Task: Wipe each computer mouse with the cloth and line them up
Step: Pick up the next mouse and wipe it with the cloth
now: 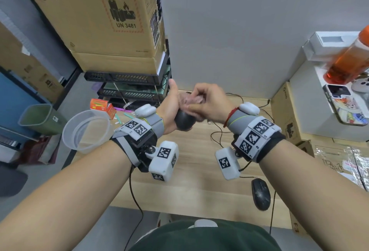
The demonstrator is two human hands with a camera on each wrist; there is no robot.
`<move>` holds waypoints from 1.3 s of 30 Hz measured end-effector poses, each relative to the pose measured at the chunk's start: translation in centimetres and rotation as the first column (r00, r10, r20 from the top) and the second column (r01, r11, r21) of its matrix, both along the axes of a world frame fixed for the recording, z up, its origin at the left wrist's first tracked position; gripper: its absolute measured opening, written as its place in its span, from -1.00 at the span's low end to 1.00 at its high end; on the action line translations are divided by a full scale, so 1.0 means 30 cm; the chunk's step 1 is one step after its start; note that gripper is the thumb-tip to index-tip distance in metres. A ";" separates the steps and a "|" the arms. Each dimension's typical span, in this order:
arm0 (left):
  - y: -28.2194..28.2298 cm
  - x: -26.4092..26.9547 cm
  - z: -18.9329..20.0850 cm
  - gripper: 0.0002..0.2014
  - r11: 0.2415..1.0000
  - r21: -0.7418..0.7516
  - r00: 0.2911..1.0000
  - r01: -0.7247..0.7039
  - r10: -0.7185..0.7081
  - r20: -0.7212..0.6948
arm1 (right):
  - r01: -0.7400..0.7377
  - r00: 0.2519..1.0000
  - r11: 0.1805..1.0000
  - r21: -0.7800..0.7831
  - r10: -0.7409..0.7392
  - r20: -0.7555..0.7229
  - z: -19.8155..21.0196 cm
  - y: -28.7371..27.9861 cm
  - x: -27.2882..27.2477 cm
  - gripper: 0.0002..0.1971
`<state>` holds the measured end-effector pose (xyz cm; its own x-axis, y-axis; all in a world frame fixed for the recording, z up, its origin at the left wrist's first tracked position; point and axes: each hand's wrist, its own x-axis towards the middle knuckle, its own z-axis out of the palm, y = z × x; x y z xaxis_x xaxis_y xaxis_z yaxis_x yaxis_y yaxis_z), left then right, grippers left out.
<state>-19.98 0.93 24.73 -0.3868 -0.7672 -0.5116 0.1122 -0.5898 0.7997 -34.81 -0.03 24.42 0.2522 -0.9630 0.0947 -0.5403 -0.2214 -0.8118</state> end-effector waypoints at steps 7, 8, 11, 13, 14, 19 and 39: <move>0.003 0.030 0.013 -0.19 0.997 0.059 0.999 0.050 -0.049 -0.024 | 0.214 0.972 0.976 0.030 -0.216 0.094 -0.008 -0.019 -0.017 -0.72; 0.006 0.031 0.021 -0.21 0.996 0.069 0.998 0.048 -0.046 -0.034 | 0.204 0.974 0.979 0.029 -0.206 0.098 -0.002 -0.012 -0.015 -0.71; 0.009 0.026 0.041 -0.33 0.993 0.099 0.996 -0.066 0.071 -0.045 | -0.027 0.993 0.994 0.107 0.015 0.114 0.028 0.037 0.002 -0.65; 0.005 0.023 0.041 -0.45 0.983 0.101 0.986 -0.151 0.157 -0.056 | -0.138 0.990 0.978 0.158 0.131 0.055 0.040 0.056 0.015 -0.61; 0.003 0.021 0.044 -0.50 0.983 0.107 0.986 -0.150 0.157 -0.059 | -0.118 0.993 0.984 0.137 0.120 -0.003 0.044 0.054 0.019 -0.61; 0.020 -0.003 0.046 -0.40 0.991 0.125 0.995 -0.043 0.054 -0.083 | 0.184 0.983 0.982 -0.034 -0.184 0.009 0.045 -0.027 0.020 -0.69; -0.041 0.024 0.039 -0.80 0.997 0.063 0.998 0.047 -0.050 0.048 | 0.054 0.998 0.998 0.044 -0.054 0.008 0.041 -0.010 0.007 -0.62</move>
